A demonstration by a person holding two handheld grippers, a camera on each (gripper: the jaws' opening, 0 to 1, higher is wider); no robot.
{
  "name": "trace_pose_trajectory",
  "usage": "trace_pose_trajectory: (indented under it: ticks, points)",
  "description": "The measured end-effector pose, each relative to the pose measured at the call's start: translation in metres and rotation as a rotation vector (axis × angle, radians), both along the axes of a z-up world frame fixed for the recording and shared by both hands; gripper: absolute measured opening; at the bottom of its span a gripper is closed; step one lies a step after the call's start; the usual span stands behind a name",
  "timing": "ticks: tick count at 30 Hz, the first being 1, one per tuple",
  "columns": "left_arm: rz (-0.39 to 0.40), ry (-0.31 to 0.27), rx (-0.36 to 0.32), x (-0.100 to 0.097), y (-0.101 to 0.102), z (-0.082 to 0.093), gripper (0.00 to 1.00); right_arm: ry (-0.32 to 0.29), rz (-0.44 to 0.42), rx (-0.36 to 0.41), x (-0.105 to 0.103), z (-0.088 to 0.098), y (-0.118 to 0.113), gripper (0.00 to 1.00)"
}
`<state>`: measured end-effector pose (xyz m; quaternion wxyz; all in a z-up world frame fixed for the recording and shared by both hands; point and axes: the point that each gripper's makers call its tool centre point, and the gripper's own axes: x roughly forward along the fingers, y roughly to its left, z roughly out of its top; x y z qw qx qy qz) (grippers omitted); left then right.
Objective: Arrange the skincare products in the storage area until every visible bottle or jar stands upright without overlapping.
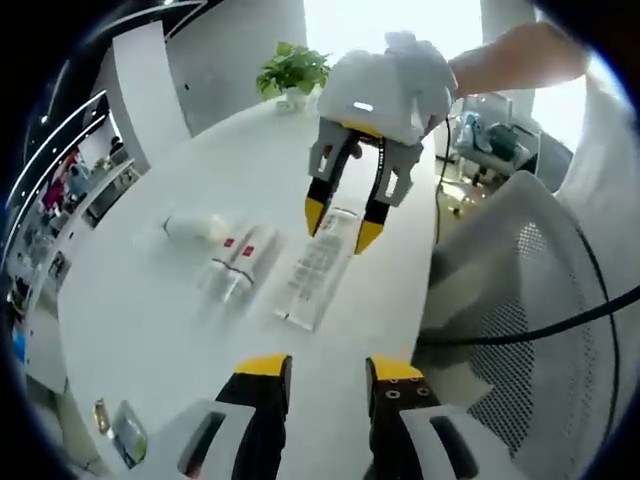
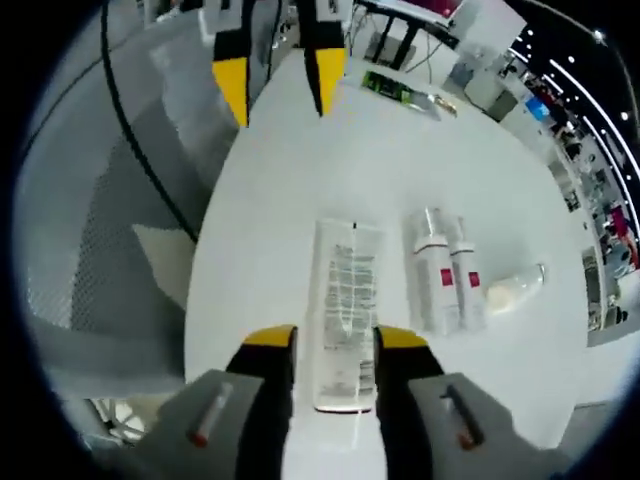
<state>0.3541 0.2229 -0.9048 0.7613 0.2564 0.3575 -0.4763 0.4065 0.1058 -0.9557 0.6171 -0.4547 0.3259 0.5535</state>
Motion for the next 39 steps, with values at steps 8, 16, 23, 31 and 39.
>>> trace_pose_trajectory:
  ticks: [8, 16, 23, 31, 39]
  points:
    - [0.05, 0.017, -0.017, -0.005, 0.009, 0.0, 0.31, 0.068, 0.005, -0.059, 0.007, -0.016, 0.0, 0.38]
    - [0.112, 0.029, -0.051, -0.007, 0.017, 0.005, 0.31, 0.116, 0.035, -0.138, 0.01, -0.032, 0.001, 0.37]
    - [0.162, 0.052, -0.092, -0.007, 0.02, 0.006, 0.31, 0.173, 0.013, -0.143, 0.006, -0.031, 0.002, 0.32]
    - [0.292, 0.1, -0.233, 0.002, 0.021, 0.019, 0.32, 0.16, -0.02, -0.057, 0.007, -0.027, 0.006, 0.25]
    - [0.401, 0.164, -0.376, 0.007, 0.026, 0.026, 0.38, 0.161, -0.11, 0.152, 0.01, 0.005, 0.025, 0.24]
